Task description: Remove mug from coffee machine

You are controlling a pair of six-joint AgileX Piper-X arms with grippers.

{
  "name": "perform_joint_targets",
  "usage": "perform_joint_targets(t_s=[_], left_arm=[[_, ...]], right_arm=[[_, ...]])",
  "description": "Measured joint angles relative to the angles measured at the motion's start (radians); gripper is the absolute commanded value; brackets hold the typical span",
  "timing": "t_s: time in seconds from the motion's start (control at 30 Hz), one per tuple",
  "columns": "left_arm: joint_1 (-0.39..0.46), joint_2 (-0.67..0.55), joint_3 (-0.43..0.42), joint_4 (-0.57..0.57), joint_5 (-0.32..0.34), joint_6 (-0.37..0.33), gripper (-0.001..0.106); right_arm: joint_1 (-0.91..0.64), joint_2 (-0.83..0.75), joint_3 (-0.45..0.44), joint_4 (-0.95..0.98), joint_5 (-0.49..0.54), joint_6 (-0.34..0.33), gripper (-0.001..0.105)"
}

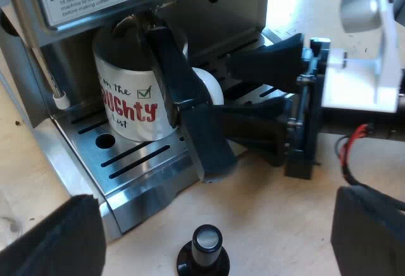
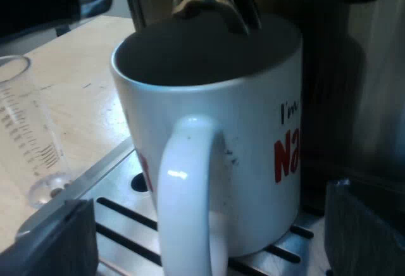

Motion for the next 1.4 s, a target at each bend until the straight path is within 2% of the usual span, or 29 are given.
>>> perform_joint_targets(t_s=[0.33,0.5,0.6,0.63,0.73,1.03,1.2,1.4], left_arm=[[0.000,0.000,0.000,0.000,0.000,0.000,0.083],[0.000,0.000,0.000,0.000,0.000,0.000,0.083],[0.000,0.000,0.000,0.000,0.000,0.000,0.083],[0.000,0.000,0.000,0.000,0.000,0.000,0.083],[0.000,0.000,0.000,0.000,0.000,0.000,0.083],[0.000,0.000,0.000,0.000,0.000,0.000,0.083],[0.000,0.000,0.000,0.000,0.000,0.000,0.083],[0.000,0.000,0.000,0.000,0.000,0.000,0.083]], right_arm=[[0.000,0.112,-0.100,0.000,0.016,0.001,0.074],[0.000,0.131,-0.116,0.000,0.034,0.001,0.073],[0.000,0.131,-0.116,0.000,0.037,0.001,0.065],[0.000,0.131,-0.116,0.000,0.037,0.001,0.057],[0.000,0.131,-0.116,0.000,0.038,0.001,0.042],[0.000,0.131,-0.116,0.000,0.039,0.001,0.014],[0.000,0.131,-0.117,0.000,0.042,0.013,0.003],[0.000,0.131,-0.117,0.000,0.044,0.013,0.001]])
